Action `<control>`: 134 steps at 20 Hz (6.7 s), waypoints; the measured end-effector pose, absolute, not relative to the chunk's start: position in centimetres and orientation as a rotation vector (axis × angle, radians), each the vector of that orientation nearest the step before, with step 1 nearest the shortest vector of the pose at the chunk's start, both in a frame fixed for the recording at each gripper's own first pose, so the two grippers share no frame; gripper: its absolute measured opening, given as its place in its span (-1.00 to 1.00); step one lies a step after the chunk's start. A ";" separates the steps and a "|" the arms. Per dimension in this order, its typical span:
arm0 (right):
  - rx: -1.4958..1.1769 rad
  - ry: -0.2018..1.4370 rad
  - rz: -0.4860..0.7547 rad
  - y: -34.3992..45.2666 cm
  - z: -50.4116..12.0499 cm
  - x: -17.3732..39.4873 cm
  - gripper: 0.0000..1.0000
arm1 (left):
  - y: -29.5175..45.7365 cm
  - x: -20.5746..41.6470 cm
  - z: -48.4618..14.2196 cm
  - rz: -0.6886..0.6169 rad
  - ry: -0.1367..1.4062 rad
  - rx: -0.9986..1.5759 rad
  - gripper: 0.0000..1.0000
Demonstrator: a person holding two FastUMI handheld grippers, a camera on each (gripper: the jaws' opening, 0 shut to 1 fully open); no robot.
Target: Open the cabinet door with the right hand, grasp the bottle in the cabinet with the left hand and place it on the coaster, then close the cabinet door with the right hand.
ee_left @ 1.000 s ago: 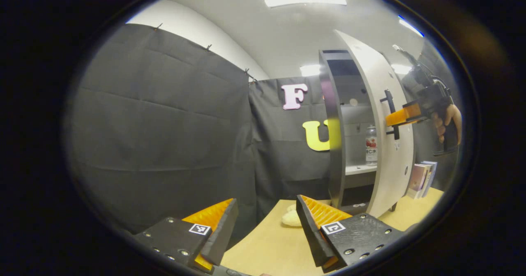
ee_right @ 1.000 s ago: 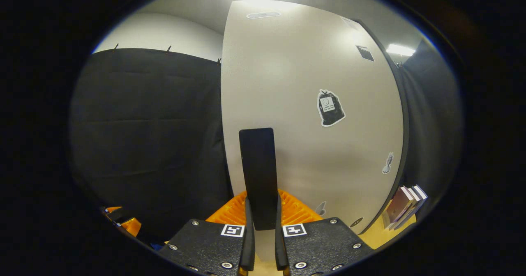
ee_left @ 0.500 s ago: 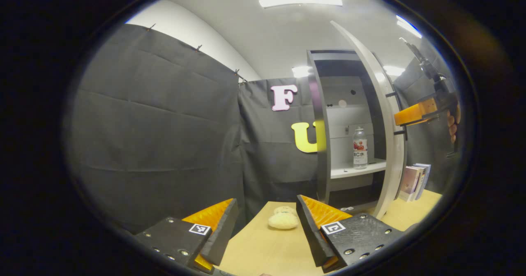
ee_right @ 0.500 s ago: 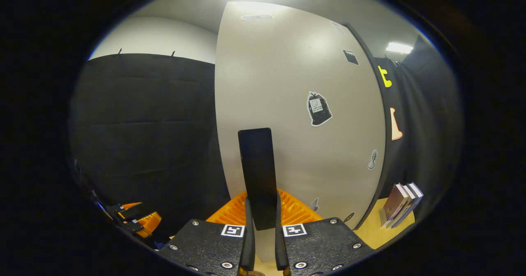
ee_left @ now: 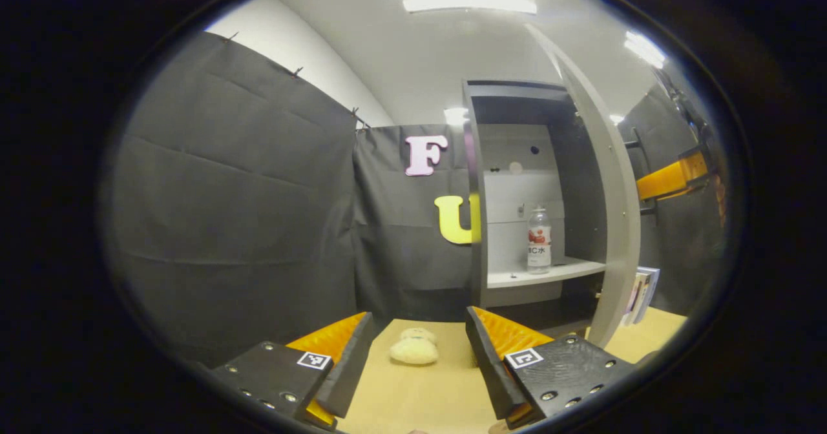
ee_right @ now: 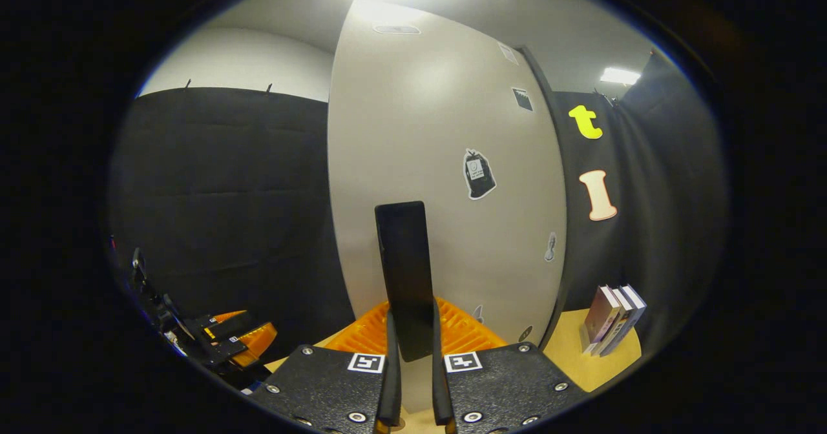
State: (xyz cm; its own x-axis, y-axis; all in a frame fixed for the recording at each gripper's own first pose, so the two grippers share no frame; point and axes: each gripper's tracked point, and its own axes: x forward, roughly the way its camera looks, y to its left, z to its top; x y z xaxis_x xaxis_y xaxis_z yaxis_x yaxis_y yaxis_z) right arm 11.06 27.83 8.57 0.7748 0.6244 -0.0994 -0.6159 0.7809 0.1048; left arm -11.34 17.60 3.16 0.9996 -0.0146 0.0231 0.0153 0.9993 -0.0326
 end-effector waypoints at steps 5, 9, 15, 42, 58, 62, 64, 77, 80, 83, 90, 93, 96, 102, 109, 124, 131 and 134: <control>0.056 0.118 0.614 25.0 8.7 10.7 -0.62 | 14.4 -11.2 3.2 -0.065 -0.025 -0.056 0.75; 0.065 0.105 0.562 22.7 8.8 10.6 -0.63 | 12.1 -11.3 3.5 -0.106 -0.024 -0.057 0.75; 0.082 0.092 0.497 19.4 8.8 10.7 -0.64 | 9.9 -12.3 4.1 -0.146 -0.032 -0.035 0.64; 0.102 0.047 0.292 5.6 6.6 10.3 -0.74 | -0.3 -12.3 8.8 -0.187 -0.015 -0.036 0.75; 0.031 0.066 0.011 -1.7 2.0 9.6 0.92 | -4.7 1.4 12.5 -0.316 -0.021 -0.040 0.64; 0.047 0.074 -0.058 -1.9 1.6 10.0 0.92 | -6.3 5.3 12.1 -0.367 -0.010 -0.054 0.64; 0.043 0.081 -0.095 -2.3 1.2 10.0 0.92 | -7.2 7.1 11.9 -0.391 -0.012 -0.057 0.64; 0.043 0.117 -0.295 -3.2 -0.1 9.4 0.92 | -13.1 18.3 7.8 -0.505 0.028 -0.058 0.64; 0.044 0.133 -0.322 -3.3 -0.8 9.4 0.92 | -13.5 20.4 6.2 -0.497 0.057 -0.063 0.64; 0.057 0.150 -0.338 -3.1 -1.5 9.6 0.92 | -14.2 22.0 5.4 -0.494 0.069 -0.071 0.63; 0.041 0.165 -0.333 -2.5 -1.6 10.2 0.92 | -14.4 23.8 4.3 -0.477 0.075 -0.032 0.53; 0.039 0.163 -0.323 -2.7 -1.4 10.5 0.92 | -14.1 23.5 4.5 -0.472 0.079 -0.033 0.55; 0.053 0.160 -0.305 -2.9 -1.4 11.0 0.92 | -13.4 22.9 5.2 -0.473 0.064 -0.045 0.42; 0.054 0.159 -0.239 -2.5 -1.0 11.9 0.92 | -11.3 19.7 8.1 -0.466 0.000 -0.049 0.42; 0.047 0.149 -0.160 -2.4 -0.4 11.7 0.92 | -8.1 14.3 10.1 -0.427 -0.038 -0.082 0.42; 0.060 0.131 -0.023 -2.4 -0.5 10.2 0.92 | -2.9 3.3 8.2 -0.338 -0.058 -0.076 0.42; 0.061 0.130 0.037 -1.4 -1.1 10.1 0.92 | -1.2 -3.1 4.5 -0.330 -0.050 -0.080 0.42; 0.063 0.128 0.049 -1.0 -1.3 10.5 0.87 | -0.8 -5.7 2.2 -0.340 -0.035 -0.074 0.42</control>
